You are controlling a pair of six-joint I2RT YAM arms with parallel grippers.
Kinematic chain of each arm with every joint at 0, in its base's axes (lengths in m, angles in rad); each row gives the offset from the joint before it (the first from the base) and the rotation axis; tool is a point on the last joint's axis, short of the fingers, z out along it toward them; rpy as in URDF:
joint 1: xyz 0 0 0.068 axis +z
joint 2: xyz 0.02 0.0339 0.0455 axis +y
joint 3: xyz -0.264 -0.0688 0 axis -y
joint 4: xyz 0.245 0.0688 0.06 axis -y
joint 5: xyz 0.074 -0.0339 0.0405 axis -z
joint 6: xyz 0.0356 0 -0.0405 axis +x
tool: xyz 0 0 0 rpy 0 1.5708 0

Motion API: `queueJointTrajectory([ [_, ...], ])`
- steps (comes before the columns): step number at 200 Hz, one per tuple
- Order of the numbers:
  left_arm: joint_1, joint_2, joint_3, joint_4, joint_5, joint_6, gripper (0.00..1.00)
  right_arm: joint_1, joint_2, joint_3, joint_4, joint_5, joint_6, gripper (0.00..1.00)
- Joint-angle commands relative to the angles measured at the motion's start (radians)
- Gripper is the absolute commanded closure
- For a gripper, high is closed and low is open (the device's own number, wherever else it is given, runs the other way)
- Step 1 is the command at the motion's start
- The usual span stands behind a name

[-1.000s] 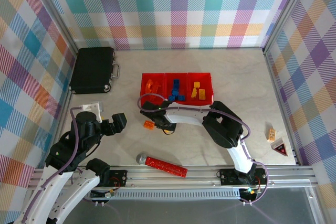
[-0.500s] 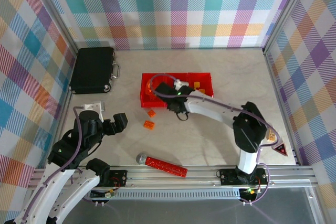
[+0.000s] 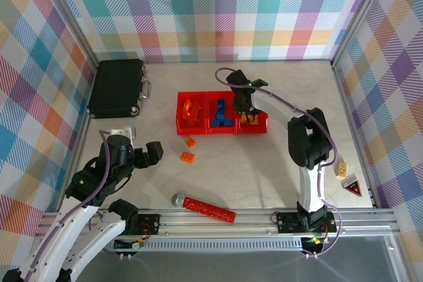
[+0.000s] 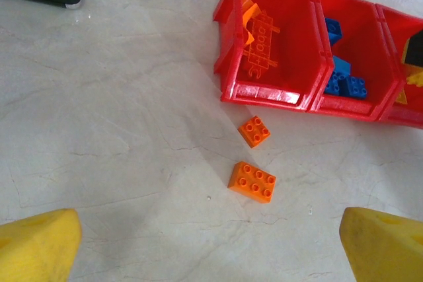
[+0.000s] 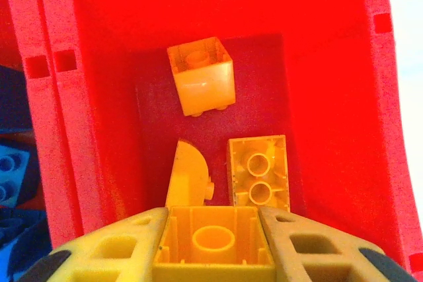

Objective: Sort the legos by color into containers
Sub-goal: Place the lego in the container.

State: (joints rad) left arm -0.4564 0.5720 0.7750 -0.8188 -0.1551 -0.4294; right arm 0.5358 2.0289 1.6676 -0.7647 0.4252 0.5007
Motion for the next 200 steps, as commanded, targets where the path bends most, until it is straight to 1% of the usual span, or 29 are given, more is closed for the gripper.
queueJointTrajectory([
  [1, -0.004, 0.015, -0.006, -0.023, -0.024, -0.018, 0.01, -0.016, 0.056, 0.055, 0.019, -0.006, -0.108, 0.88],
  [15, -0.005, 0.026, -0.006, -0.026, -0.032, -0.024, 0.0, -0.031, 0.086, 0.082, 0.019, 0.0, -0.125, 0.87],
  [27, -0.005, 0.036, -0.004, -0.03, -0.036, -0.025, 0.0, -0.047, 0.107, 0.105, 0.015, -0.012, -0.132, 0.82],
  [37, -0.005, 0.043, -0.002, -0.032, -0.036, -0.028, 0.0, -0.055, 0.118, 0.109, 0.024, -0.024, -0.141, 0.8],
  [53, -0.005, 0.051, -0.006, -0.033, -0.033, -0.035, 0.0, -0.065, 0.123, 0.105, 0.04, -0.028, -0.149, 0.72],
  [79, -0.004, 0.062, -0.016, -0.025, -0.025, -0.051, 0.0, -0.086, 0.12, 0.088, 0.066, -0.052, -0.159, 0.69],
  [108, -0.005, 0.078, -0.025, -0.016, -0.007, -0.066, 0.0, -0.11, 0.108, 0.068, 0.1, -0.11, -0.182, 0.65],
  [127, -0.005, 0.09, -0.036, -0.009, 0.009, -0.08, 0.0, -0.112, 0.095, 0.057, 0.118, -0.137, -0.204, 0.57],
  [132, -0.005, 0.092, -0.037, -0.008, 0.013, -0.083, 0.0, -0.112, 0.09, 0.054, 0.122, -0.146, -0.211, 0.53],
  [151, -0.006, 0.109, -0.044, -0.006, 0.027, -0.098, 0.0, -0.112, 0.071, 0.045, 0.131, -0.157, -0.224, 0.43],
  [163, -0.008, 0.117, -0.048, -0.004, 0.032, -0.107, 0.0, -0.112, 0.056, 0.037, 0.134, -0.163, -0.23, 0.31],
  [168, -0.008, 0.122, -0.05, -0.003, 0.036, -0.11, 0.0, -0.112, 0.051, 0.034, 0.134, -0.169, -0.233, 0.28],
  [178, -0.01, 0.131, -0.055, 0.002, 0.048, -0.118, 0.0, -0.112, 0.034, 0.024, 0.137, -0.175, -0.234, 0.26],
  [200, -0.014, 0.154, -0.068, 0.015, 0.073, -0.124, 0.0, -0.112, -0.024, -0.015, 0.151, -0.189, -0.229, 0.25],
])
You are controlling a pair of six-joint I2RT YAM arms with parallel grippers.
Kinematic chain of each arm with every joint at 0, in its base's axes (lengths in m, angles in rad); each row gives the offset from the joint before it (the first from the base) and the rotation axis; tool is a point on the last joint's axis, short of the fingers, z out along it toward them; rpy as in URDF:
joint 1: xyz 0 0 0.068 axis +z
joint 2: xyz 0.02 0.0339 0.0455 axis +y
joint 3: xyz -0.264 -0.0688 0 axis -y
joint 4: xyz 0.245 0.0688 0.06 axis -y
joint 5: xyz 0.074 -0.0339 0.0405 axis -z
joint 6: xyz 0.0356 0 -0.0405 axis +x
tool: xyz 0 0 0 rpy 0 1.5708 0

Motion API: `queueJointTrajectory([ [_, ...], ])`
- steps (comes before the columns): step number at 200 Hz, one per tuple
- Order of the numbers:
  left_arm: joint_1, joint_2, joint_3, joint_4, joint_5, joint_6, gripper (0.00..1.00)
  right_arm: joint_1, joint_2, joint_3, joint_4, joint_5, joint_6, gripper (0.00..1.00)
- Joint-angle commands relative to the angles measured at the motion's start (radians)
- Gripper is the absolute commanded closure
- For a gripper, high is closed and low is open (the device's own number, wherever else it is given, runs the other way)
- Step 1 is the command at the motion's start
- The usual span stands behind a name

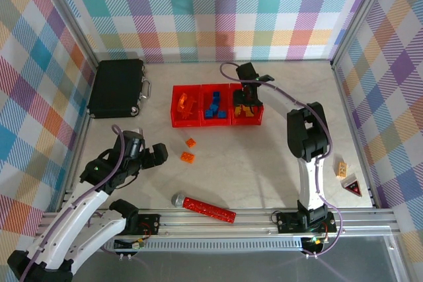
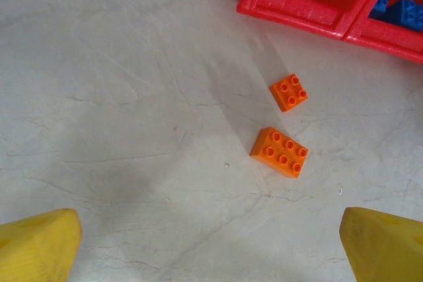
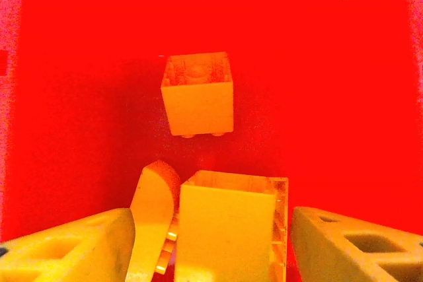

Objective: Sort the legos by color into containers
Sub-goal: Place the lego in the container, then pick up the lego from the center of the table.

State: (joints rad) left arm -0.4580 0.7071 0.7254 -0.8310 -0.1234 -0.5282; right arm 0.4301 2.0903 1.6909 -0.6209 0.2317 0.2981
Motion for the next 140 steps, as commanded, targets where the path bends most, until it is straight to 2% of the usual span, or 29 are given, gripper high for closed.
queueJointTrajectory([
  [1, -0.013, 0.019, -0.018, 0.027, 0.042, -0.025, 0.0, -0.006, -0.088, -0.04, 0.009, 0.002, -0.026, 0.25],
  [31, -0.035, 0.053, -0.036, 0.051, 0.048, -0.023, 0.0, -0.007, -0.181, -0.098, 0.033, -0.042, -0.012, 0.22],
  [82, -0.088, 0.144, -0.044, 0.095, 0.027, -0.019, 0.0, -0.007, -0.286, -0.146, 0.031, -0.095, 0.001, 0.22],
  [140, -0.14, 0.335, -0.008, 0.188, 0.028, 0.039, 0.03, -0.007, -0.482, -0.31, 0.08, -0.136, 0.053, 0.25],
])
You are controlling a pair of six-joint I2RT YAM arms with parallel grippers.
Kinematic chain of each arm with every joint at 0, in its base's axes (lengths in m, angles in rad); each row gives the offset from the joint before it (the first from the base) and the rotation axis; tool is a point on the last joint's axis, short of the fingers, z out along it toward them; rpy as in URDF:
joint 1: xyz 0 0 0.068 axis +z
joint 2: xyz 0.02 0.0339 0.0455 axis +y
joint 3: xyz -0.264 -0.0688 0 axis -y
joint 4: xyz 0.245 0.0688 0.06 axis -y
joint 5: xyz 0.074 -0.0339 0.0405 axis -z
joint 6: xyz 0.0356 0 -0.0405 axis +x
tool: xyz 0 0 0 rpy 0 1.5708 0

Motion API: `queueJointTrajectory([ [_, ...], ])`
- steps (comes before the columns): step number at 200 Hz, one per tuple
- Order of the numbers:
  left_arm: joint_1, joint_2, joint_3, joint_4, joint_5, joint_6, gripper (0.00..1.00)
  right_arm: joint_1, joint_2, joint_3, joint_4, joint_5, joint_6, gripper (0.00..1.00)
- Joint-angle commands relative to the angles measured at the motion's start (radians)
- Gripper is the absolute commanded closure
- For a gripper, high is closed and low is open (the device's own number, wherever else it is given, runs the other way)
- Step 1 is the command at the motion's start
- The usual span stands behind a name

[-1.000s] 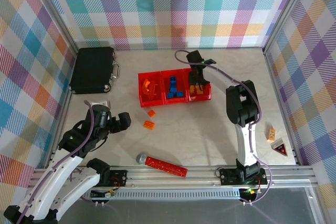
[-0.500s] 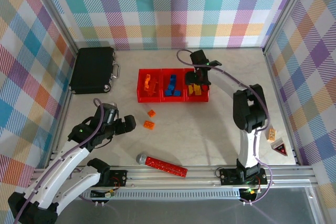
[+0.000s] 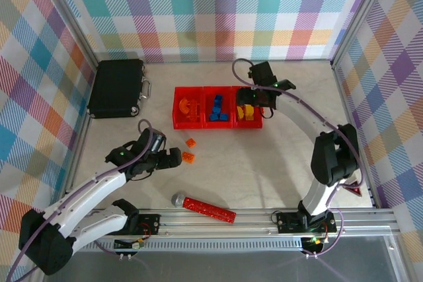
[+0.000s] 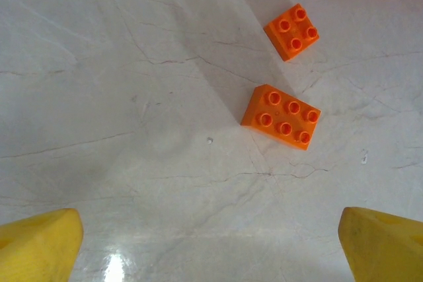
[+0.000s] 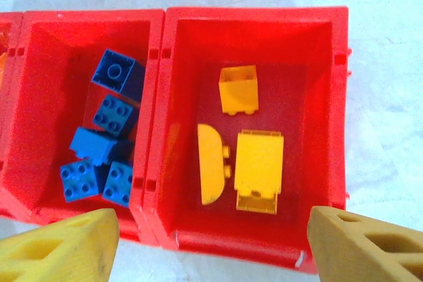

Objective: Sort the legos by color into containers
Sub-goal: Pick up the lego from the center of the table.

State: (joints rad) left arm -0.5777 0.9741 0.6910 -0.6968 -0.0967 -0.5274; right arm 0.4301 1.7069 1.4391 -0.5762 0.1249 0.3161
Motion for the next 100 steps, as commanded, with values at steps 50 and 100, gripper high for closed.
queueJointTrajectory([
  [50, -0.052, 0.289, 0.103, 0.099, 0.039, 0.123, 0.04, -0.007, -0.288, -0.266, 0.046, -0.013, 0.075, 0.25],
  [100, -0.056, 0.444, 0.162, 0.15, 0.082, 0.247, 0.0, -0.007, -0.437, -0.411, 0.02, 0.003, 0.113, 0.21],
])
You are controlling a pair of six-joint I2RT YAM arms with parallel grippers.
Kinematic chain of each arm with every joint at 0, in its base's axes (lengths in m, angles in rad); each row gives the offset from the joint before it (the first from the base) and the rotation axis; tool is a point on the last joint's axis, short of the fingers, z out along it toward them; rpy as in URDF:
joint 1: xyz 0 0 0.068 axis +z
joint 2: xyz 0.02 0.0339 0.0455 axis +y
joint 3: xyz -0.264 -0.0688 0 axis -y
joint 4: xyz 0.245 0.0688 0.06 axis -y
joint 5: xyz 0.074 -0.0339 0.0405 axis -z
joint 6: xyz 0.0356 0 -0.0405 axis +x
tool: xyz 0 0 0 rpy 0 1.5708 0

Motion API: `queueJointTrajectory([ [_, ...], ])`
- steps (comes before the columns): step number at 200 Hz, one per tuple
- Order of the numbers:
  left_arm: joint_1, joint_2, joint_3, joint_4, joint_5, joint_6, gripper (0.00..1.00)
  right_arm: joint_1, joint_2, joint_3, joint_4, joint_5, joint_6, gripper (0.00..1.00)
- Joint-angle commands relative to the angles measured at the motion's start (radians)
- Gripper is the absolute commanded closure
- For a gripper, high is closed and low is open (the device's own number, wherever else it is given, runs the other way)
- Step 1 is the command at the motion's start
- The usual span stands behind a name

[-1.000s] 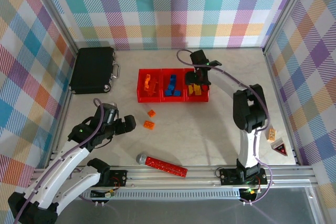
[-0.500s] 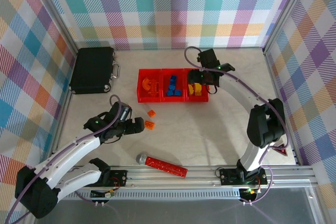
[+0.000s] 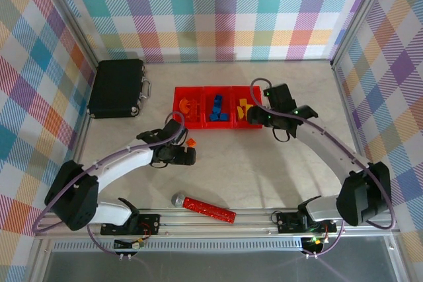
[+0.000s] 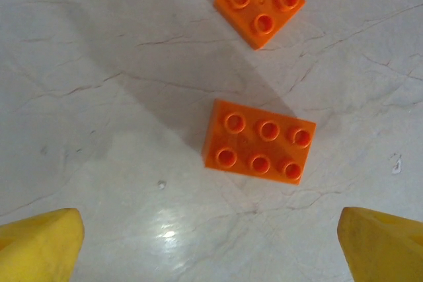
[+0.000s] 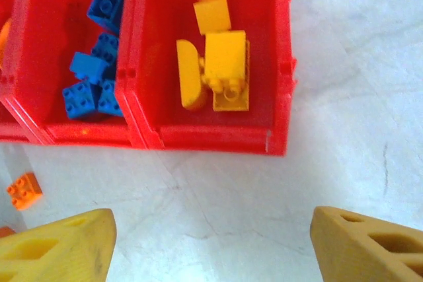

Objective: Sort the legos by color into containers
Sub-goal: Pick up the lego from the center of the table.

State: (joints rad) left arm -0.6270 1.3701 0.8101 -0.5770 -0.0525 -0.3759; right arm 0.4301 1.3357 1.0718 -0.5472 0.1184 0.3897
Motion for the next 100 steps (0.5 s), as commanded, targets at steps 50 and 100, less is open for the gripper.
queueJointTrajectory([
  [50, -0.007, 0.178, 0.117, 0.028, 0.045, 0.185, 0.0, -0.007, -0.167, -0.13, -0.037, 0.046, 0.092, 0.16],
  [100, -0.007, 0.275, 0.154, 0.029, 0.038, 0.201, 0.12, -0.007, -0.219, -0.143, -0.061, 0.078, 0.083, 0.13],
])
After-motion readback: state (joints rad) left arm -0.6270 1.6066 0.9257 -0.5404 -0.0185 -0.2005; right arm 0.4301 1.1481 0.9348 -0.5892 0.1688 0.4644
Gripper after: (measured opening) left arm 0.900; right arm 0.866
